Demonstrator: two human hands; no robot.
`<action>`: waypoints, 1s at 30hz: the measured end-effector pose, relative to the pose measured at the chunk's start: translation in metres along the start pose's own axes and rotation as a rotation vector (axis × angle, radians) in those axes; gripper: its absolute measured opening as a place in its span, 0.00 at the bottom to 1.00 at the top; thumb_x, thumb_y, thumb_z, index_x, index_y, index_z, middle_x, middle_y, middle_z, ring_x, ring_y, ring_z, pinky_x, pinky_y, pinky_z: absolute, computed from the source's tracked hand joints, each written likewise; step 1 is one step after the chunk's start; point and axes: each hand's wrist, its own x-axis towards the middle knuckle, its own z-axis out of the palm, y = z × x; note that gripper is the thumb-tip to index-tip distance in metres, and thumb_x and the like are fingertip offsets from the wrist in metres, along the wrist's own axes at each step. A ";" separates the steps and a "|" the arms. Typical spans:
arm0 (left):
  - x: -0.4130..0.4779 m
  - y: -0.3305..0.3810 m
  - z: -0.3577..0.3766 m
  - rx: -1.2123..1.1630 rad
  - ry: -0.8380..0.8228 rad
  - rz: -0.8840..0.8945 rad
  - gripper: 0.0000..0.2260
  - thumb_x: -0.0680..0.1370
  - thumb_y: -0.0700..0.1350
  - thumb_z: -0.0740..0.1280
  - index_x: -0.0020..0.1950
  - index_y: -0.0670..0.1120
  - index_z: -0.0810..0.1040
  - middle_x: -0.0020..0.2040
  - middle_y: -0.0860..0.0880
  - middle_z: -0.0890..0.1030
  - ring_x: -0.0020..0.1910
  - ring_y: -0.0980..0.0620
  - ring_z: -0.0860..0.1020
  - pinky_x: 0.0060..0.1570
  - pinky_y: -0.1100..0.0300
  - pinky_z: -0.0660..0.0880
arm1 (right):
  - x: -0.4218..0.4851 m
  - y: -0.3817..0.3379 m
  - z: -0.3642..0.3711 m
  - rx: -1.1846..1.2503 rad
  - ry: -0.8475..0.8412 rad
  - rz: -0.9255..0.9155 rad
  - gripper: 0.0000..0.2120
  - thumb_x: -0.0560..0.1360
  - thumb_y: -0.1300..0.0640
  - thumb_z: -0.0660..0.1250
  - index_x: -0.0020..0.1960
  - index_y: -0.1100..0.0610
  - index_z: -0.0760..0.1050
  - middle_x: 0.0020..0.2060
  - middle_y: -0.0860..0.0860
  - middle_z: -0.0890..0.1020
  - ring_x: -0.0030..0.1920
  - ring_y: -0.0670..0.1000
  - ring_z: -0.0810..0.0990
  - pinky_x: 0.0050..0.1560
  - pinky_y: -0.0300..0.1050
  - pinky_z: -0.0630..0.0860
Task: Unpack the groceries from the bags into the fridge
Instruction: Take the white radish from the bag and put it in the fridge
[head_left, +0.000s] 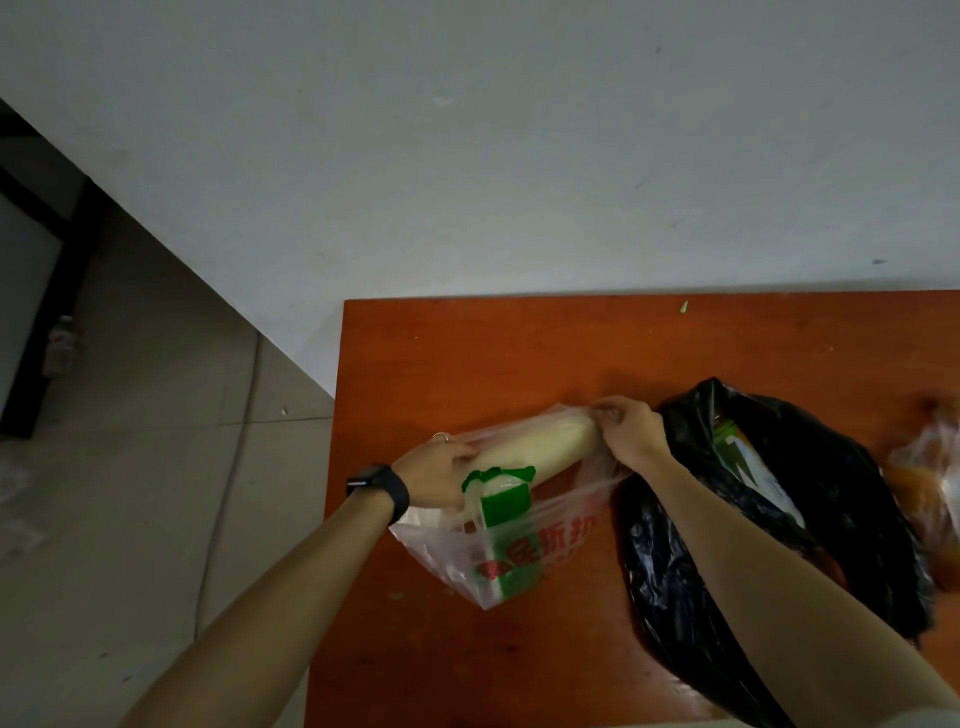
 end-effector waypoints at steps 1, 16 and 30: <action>0.004 0.002 -0.006 0.027 -0.003 0.026 0.29 0.74 0.36 0.67 0.76 0.47 0.68 0.68 0.44 0.71 0.52 0.49 0.75 0.50 0.53 0.76 | 0.001 0.002 0.002 -0.046 0.013 -0.038 0.13 0.83 0.54 0.61 0.65 0.54 0.78 0.54 0.52 0.82 0.44 0.51 0.80 0.39 0.38 0.74; 0.063 0.118 0.017 0.593 0.113 0.078 0.33 0.79 0.52 0.67 0.77 0.39 0.57 0.66 0.40 0.69 0.60 0.42 0.72 0.48 0.53 0.71 | -0.006 0.022 0.006 0.063 0.018 0.082 0.16 0.84 0.52 0.57 0.69 0.55 0.73 0.54 0.55 0.82 0.46 0.53 0.80 0.39 0.44 0.74; 0.079 0.112 0.021 0.366 0.149 0.059 0.39 0.68 0.57 0.76 0.74 0.50 0.64 0.58 0.43 0.79 0.51 0.42 0.79 0.40 0.53 0.78 | -0.015 0.037 0.013 0.132 0.066 -0.024 0.13 0.85 0.55 0.56 0.66 0.58 0.69 0.42 0.54 0.81 0.33 0.54 0.79 0.27 0.44 0.71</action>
